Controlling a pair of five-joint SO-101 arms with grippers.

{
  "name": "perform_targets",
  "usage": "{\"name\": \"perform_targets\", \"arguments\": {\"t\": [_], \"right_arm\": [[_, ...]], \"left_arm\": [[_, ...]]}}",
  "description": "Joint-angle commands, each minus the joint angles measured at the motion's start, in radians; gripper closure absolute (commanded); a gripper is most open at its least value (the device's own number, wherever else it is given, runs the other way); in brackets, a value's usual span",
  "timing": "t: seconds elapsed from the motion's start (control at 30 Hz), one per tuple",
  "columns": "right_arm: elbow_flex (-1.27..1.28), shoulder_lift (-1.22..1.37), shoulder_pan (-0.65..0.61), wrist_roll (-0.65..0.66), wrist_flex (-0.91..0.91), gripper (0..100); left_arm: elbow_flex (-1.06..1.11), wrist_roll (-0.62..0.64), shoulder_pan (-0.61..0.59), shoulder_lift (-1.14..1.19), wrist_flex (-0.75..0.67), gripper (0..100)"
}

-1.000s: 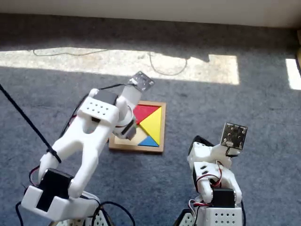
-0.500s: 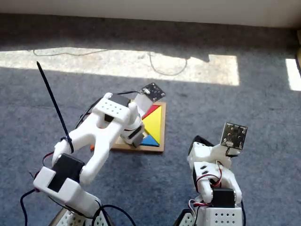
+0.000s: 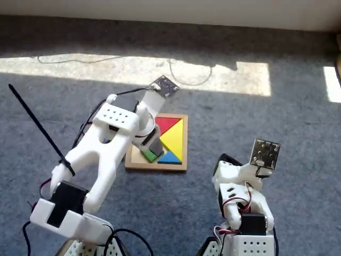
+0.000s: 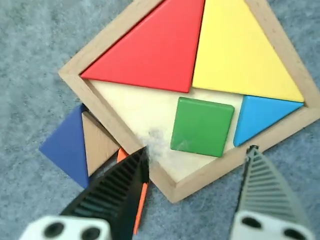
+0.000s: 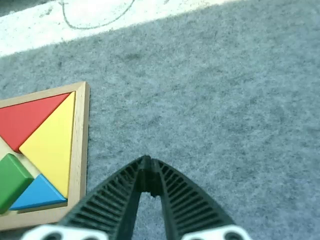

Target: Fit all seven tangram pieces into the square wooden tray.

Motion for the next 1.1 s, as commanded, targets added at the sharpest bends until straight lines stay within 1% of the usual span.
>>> {"name": "perform_targets", "arguments": {"t": [0.0, 0.1, 0.2, 0.3, 0.4, 0.57, 0.67, 0.83, 0.93, 1.0, 1.07], "right_arm": [[0.119, -0.015, 0.012, 0.012, 0.001, 99.4], [0.119, -0.015, 0.012, 0.012, 0.001, 99.4], [0.119, -0.015, 0.012, 0.012, 0.001, 99.4], [0.119, -0.015, 0.012, 0.012, 0.001, 99.4], [0.119, -0.015, 0.012, 0.012, 0.001, 99.4], [0.119, -0.015, 0.012, 0.012, 0.001, 99.4], [0.119, -0.015, 0.012, 0.012, 0.001, 99.4], [0.119, -0.015, 0.012, 0.012, 0.001, 99.4], [0.119, -0.015, 0.012, 0.012, 0.001, 99.4], [0.119, -0.015, 0.012, 0.012, 0.001, 99.4], [0.119, -0.015, 0.012, 0.012, 0.001, 99.4]], "left_arm": [[-0.002, 0.008, -0.048, -0.071, 0.000, 71], [0.033, 0.006, -0.084, -0.064, -0.009, 71], [0.094, 0.006, -0.108, -0.031, -0.120, 71], [0.151, 0.006, -0.107, 0.007, -0.235, 71], [0.168, 0.008, -0.077, 0.045, -0.288, 71], [0.147, 0.008, -0.042, 0.085, -0.295, 71], [0.131, 0.008, -0.024, 0.087, -0.298, 71], [0.131, 0.012, 0.044, 0.076, -0.293, 71], [0.114, 0.014, 0.053, 0.076, -0.292, 71], [0.090, 0.014, 0.048, 0.074, -0.262, 71], [0.042, 0.014, 0.048, 0.074, -0.198, 71]]}}
